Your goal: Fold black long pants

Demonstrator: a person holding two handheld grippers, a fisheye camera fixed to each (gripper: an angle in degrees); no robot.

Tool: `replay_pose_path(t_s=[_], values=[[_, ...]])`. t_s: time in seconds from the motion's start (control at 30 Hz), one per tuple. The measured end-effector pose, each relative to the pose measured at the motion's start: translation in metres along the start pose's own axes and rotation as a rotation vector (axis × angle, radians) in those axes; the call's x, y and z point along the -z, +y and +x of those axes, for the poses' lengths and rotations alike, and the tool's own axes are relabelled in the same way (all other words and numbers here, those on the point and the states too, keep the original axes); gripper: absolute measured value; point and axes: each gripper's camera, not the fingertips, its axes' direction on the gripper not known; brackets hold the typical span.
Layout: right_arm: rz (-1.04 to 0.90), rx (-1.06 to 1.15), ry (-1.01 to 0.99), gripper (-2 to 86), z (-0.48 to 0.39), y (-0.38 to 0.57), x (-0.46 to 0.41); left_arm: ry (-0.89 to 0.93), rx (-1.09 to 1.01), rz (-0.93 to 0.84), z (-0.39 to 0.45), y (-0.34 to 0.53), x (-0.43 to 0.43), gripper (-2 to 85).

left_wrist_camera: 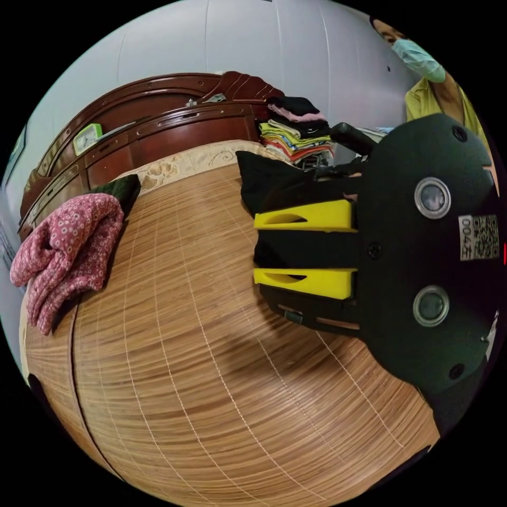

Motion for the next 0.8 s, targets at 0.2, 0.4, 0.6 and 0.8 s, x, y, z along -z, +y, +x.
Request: replay_pose_path(t_s=[0.2,0.4,0.6,0.8], values=[[0.004,-0.004,0.002,-0.7,-0.003,-0.006,-0.002,0.063,0.026,-0.170,-0.011,-0.035,-0.027,11.5],[0.003,-0.007,-0.009,-0.8,-0.004,-0.011,-0.002,0.123,0.076,-0.274,-0.018,-0.058,-0.029,13.1],[0.007,-0.011,-0.019,-0.8,-0.005,-0.016,0.001,0.229,0.129,-0.309,-0.030,-0.064,-0.041,13.8],[0.007,-0.018,-0.037,-0.8,-0.004,-0.020,0.005,0.295,0.164,-0.286,-0.032,-0.058,-0.052,14.0]])
